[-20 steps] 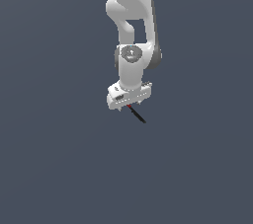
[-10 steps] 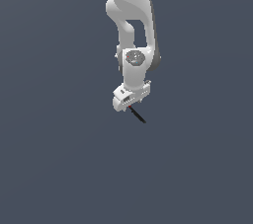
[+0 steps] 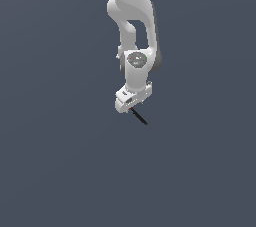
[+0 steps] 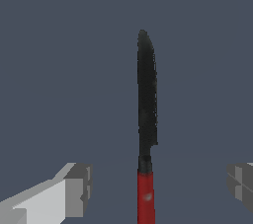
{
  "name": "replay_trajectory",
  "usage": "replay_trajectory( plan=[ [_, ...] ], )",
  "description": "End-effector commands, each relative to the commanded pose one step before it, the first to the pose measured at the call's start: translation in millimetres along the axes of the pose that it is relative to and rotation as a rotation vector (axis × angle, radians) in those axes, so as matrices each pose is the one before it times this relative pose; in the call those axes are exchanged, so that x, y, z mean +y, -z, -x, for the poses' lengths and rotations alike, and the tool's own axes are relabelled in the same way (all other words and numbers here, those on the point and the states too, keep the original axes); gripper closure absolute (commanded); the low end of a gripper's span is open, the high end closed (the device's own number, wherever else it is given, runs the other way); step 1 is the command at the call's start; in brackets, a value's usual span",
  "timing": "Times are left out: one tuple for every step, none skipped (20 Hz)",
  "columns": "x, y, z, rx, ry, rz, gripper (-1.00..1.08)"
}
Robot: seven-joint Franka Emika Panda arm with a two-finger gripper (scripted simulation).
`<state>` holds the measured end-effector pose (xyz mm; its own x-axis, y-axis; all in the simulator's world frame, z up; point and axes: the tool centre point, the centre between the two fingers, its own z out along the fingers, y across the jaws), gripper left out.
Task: Pick up the object and move it to a goal position.
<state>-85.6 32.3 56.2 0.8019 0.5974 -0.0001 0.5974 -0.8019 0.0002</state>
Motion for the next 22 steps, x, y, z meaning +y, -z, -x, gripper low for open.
replay_trajectory(
  plan=[
    [-0.26, -5.06, 0.39, -0.00048, 0.00053, -0.00036, -0.92],
    [-0.24, -3.21, 0.04, 0.00004, 0.00069, 0.00002, -0.92],
    [0.08, -3.80, 0.27, 0.00000, 0.00000, 0.00000, -0.92],
    [-0.34, -4.32, 0.03, 0.00006, 0.00097, 0.00001, -0.92],
    [-0.20, -4.87, 0.13, 0.00005, 0.00069, 0.00001, -0.92],
    [-0.17, -5.24, 0.12, 0.00005, 0.00069, 0.00001, -0.92],
    [0.14, -4.78, 0.25, 0.00000, 0.00000, 0.00000, -0.92],
    [-0.28, -4.11, -0.11, 0.00008, 0.00097, 0.00004, -0.92],
    [0.16, -3.56, 0.10, 0.00000, 0.00000, 0.00000, -0.92],
    [-0.15, -2.92, -0.16, 0.00006, 0.00068, 0.00008, -0.92],
    [0.15, -2.40, -0.01, 0.00000, 0.00000, 0.00000, -0.92],
    [0.13, -1.85, -0.03, 0.00000, 0.00000, 0.00000, -0.92],
    [0.10, -1.31, -0.04, 0.00000, 0.00000, 0.00000, -0.92],
    [0.06, -0.78, -0.03, 0.00000, 0.00000, 0.00000, -0.92],
    [0.02, -0.26, -0.01, 0.00000, 0.00000, 0.00000, -0.92],
    [0.00, 0.00, 0.00, 0.00000, 0.00000, 0.00000, 1.08],
    [0.00, 0.00, 0.00, 0.00000, 0.00000, 0.00000, 1.08],
    [0.00, 0.00, 0.00, 0.00000, 0.00000, 0.00000, 1.08],
    [0.00, 0.00, 0.00, 0.00000, 0.00000, 0.00000, 1.08],
    [0.00, 0.00, 0.00, 0.00000, 0.00000, 0.00000, 1.08],
    [0.00, 0.00, 0.00, 0.00000, 0.00000, 0.00000, 1.08],
    [0.00, 0.00, 0.00, 0.00000, 0.00000, 0.00000, 1.08]
  ],
)
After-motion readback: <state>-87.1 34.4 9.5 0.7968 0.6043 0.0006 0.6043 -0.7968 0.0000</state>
